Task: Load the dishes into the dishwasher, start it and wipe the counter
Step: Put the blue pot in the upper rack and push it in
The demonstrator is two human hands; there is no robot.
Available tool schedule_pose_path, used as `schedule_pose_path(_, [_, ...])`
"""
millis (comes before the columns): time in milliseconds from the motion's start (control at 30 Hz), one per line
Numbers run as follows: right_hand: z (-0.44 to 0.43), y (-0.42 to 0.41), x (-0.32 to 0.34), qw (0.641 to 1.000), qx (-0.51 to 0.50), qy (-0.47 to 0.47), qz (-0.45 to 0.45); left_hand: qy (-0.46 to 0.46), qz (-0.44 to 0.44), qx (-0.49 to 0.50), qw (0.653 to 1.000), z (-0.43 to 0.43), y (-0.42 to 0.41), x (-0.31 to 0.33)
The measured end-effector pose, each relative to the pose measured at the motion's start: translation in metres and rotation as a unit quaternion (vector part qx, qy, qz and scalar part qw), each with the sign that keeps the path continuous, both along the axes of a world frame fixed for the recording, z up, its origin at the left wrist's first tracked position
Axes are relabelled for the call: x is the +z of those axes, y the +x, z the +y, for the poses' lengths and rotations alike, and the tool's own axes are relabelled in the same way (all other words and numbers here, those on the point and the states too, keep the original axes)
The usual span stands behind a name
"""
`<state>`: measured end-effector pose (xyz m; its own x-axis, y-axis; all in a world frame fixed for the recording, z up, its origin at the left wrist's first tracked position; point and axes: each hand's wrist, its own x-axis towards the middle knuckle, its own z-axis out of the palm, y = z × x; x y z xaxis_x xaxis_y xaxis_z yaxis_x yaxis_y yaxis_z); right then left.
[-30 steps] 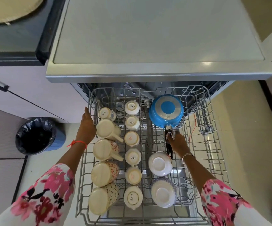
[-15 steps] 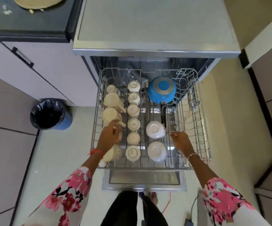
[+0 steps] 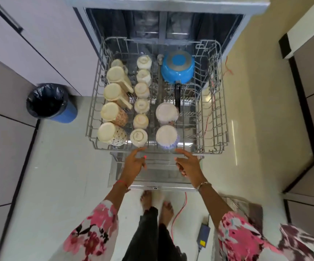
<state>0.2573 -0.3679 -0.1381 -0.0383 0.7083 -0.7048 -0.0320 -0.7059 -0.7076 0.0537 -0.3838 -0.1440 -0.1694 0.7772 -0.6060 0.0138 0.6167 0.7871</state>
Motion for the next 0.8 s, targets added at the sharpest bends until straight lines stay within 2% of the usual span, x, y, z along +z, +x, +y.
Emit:
schedule_pose_path(200, [0.006, -0.019, -0.022, 0.996, 0.005, 0.080, -0.041, 0.047, 0.003, 0.030, 0.998, 0.009, 0.005, -0.025])
schedule_pose_path(333, [0.010, -0.011, -0.034, 0.994, 0.022, 0.107, -0.026, 0.063, -0.025, 0.053, 0.996, 0.013, 0.001, -0.040])
schedule_pose_path(433, [0.016, -0.007, -0.043, 0.992, 0.036, 0.121, -0.011, 0.057, -0.044, 0.031, 0.997, 0.020, -0.009, -0.044])
schedule_pose_path(533, [0.016, -0.008, -0.050, 0.987, 0.021, 0.149, -0.052, 0.046, -0.071, 0.032, 0.996, 0.025, -0.012, -0.045])
schedule_pose_path(800, [0.065, -0.018, -0.047, 0.989, -0.009, 0.137, -0.049, 0.052, -0.075, 0.029, 0.995, 0.075, -0.022, -0.047])
